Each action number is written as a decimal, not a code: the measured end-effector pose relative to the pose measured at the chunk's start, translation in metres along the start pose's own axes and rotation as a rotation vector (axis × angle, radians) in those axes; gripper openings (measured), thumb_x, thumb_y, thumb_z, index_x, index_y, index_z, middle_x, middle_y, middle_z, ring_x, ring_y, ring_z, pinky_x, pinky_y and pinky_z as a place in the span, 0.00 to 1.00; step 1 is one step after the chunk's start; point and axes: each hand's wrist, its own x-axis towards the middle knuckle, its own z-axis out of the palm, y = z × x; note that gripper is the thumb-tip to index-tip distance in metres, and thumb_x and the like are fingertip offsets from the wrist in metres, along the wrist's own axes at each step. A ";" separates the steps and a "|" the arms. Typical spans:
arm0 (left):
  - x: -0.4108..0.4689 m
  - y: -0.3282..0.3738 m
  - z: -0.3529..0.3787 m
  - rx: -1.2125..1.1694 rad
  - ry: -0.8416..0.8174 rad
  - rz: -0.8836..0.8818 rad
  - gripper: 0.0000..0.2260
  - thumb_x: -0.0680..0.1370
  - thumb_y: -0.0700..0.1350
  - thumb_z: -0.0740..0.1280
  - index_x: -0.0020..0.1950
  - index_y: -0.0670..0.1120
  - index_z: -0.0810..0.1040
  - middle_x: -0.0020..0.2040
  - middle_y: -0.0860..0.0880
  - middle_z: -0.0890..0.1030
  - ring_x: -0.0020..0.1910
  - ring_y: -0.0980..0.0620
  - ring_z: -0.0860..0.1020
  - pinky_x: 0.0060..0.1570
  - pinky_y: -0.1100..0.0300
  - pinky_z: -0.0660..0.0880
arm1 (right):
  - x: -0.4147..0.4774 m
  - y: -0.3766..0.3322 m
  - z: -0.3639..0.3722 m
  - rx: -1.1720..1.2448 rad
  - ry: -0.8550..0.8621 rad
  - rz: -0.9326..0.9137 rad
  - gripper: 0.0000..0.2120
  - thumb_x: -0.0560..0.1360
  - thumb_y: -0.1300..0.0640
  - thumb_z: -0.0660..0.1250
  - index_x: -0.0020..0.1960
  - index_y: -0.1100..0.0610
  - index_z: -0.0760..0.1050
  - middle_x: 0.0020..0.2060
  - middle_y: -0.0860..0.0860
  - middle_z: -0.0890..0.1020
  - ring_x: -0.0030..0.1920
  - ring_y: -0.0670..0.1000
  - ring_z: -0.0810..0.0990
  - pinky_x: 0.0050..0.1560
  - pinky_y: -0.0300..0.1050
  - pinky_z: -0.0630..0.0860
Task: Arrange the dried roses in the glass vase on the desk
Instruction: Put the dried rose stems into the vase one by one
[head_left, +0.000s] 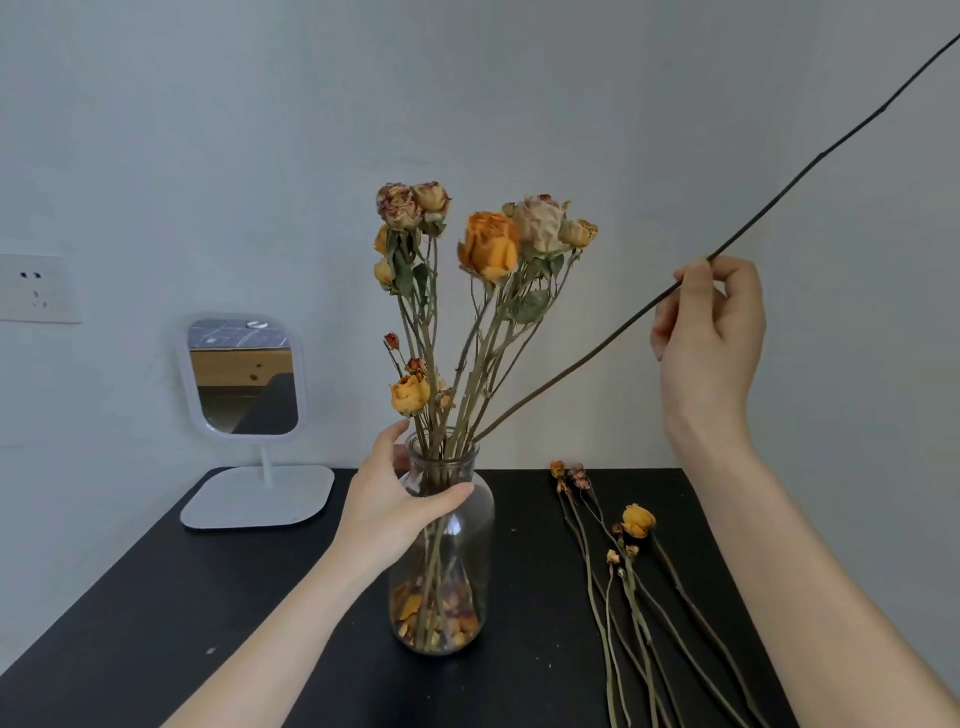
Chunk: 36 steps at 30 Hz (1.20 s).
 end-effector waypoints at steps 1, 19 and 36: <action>0.000 -0.001 -0.001 0.007 -0.002 0.009 0.38 0.61 0.55 0.77 0.67 0.57 0.63 0.54 0.65 0.73 0.53 0.63 0.73 0.55 0.64 0.71 | -0.001 -0.001 0.001 -0.001 -0.010 -0.007 0.10 0.81 0.56 0.54 0.41 0.48 0.67 0.26 0.45 0.71 0.27 0.42 0.69 0.29 0.35 0.66; 0.003 -0.008 -0.009 -0.062 -0.029 -0.046 0.44 0.62 0.55 0.77 0.72 0.53 0.58 0.62 0.54 0.76 0.62 0.53 0.74 0.63 0.52 0.70 | -0.028 -0.025 0.030 -0.167 -0.383 -0.227 0.06 0.80 0.57 0.57 0.44 0.52 0.69 0.29 0.49 0.73 0.28 0.47 0.70 0.29 0.45 0.67; 0.019 -0.012 -0.003 0.049 -0.083 0.004 0.35 0.64 0.54 0.76 0.67 0.53 0.63 0.55 0.61 0.72 0.53 0.61 0.71 0.53 0.66 0.67 | -0.043 -0.041 0.079 -0.654 -0.408 -0.302 0.11 0.76 0.48 0.63 0.45 0.53 0.81 0.26 0.43 0.72 0.28 0.47 0.73 0.31 0.39 0.70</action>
